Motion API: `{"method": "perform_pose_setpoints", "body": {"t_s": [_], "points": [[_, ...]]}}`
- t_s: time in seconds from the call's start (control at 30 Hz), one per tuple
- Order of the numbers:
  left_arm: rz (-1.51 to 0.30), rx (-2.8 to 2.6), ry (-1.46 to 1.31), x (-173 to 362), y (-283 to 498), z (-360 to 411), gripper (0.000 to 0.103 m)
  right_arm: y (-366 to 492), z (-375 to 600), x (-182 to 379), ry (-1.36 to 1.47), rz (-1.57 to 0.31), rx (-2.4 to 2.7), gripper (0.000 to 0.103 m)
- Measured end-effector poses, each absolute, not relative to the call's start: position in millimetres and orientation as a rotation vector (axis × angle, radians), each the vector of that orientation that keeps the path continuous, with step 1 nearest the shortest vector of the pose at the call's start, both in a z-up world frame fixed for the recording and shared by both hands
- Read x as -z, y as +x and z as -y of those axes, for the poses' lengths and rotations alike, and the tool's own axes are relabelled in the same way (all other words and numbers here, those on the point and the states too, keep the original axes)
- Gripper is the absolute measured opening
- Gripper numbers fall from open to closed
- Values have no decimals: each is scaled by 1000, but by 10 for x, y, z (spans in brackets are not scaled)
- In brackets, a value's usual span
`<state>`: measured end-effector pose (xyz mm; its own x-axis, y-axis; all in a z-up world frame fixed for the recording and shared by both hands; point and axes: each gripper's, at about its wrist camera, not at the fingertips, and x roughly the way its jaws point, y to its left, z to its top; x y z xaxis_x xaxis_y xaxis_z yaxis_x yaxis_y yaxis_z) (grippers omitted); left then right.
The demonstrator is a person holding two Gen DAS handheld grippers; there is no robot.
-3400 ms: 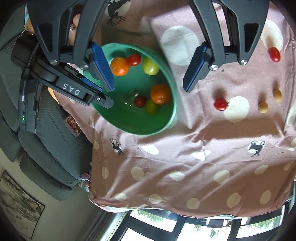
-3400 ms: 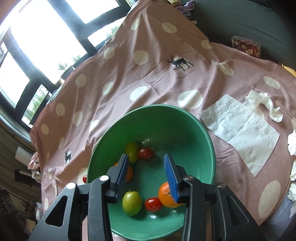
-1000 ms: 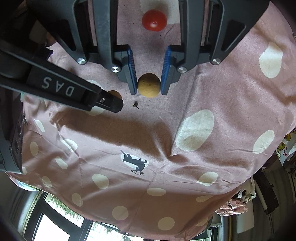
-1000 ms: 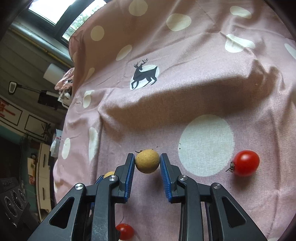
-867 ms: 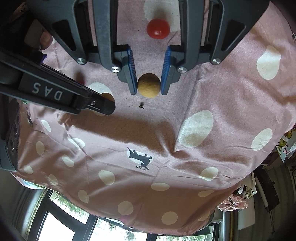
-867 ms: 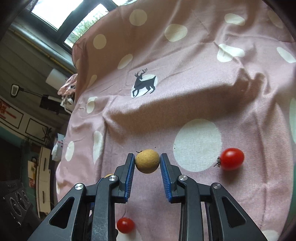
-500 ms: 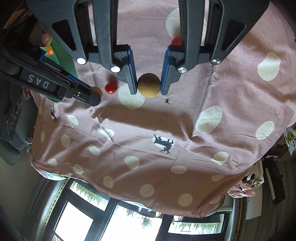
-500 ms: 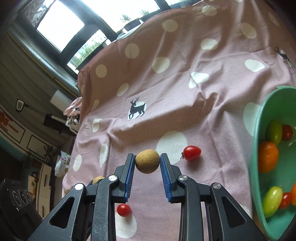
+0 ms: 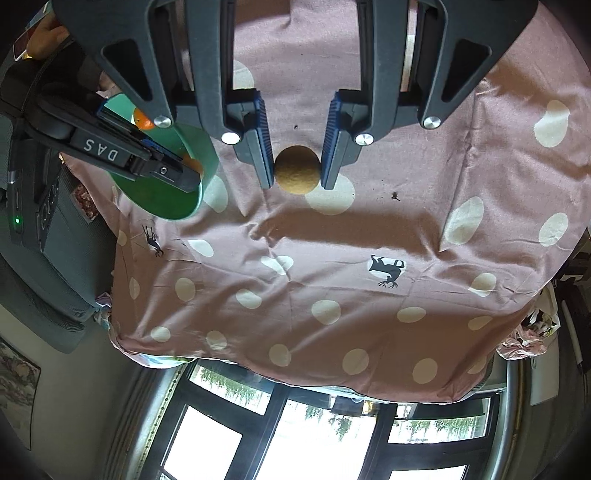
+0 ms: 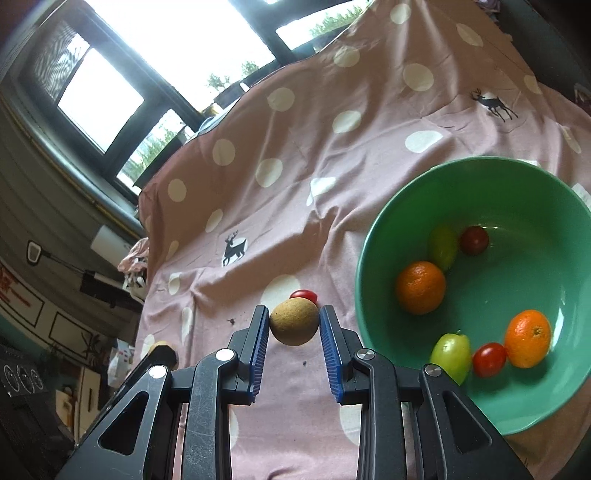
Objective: Organize fruits
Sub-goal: 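Lift the small tan fruit with the right gripper and carry it to the bowl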
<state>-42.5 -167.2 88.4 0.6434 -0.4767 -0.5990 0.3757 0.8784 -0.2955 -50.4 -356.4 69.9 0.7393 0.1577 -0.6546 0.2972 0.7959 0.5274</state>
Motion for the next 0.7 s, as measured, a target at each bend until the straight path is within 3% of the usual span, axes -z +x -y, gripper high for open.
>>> {"method": "perform_pose_setpoints", "body": {"t_s": [0.7], "points": [[-713, 645, -80, -962, -567, 2582, 25, -892, 4282, -759, 709, -650, 325, 30]]}}
